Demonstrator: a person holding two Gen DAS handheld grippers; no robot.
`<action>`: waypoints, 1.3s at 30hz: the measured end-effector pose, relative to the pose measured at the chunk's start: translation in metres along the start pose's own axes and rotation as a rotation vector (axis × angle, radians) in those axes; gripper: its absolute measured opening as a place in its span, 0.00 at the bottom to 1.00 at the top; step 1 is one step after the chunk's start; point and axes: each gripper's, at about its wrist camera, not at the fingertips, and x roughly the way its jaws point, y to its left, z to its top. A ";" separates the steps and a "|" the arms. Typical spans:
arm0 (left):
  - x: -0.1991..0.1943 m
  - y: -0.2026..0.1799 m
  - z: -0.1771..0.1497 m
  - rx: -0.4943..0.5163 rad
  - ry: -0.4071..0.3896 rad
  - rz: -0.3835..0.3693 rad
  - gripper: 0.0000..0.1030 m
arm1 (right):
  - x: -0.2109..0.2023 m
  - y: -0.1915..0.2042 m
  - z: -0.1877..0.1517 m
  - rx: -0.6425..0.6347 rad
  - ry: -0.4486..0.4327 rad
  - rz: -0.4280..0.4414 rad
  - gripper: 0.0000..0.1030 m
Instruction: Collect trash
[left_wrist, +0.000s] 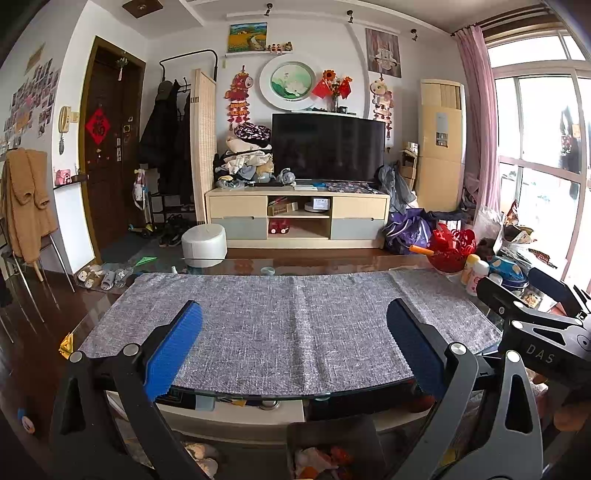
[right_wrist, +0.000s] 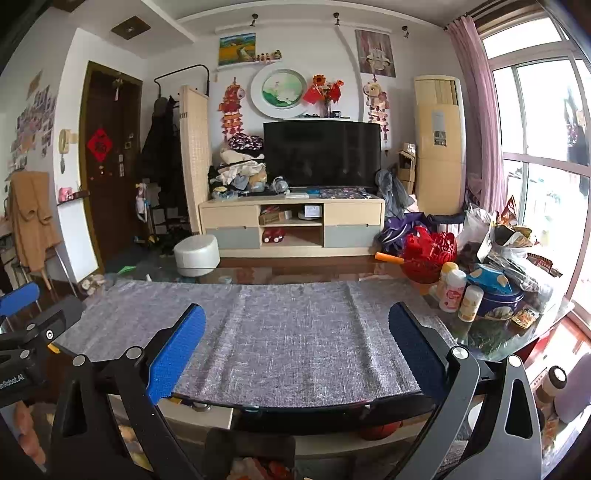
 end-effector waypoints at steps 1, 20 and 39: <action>0.000 0.000 0.000 -0.001 0.001 0.000 0.92 | 0.000 0.000 0.000 0.002 0.002 0.004 0.97; -0.002 0.003 0.002 -0.003 0.002 0.004 0.92 | 0.003 -0.001 -0.006 0.008 0.017 0.007 0.97; -0.002 0.001 0.002 -0.002 0.003 0.005 0.92 | 0.007 -0.002 -0.007 0.009 0.022 0.004 0.97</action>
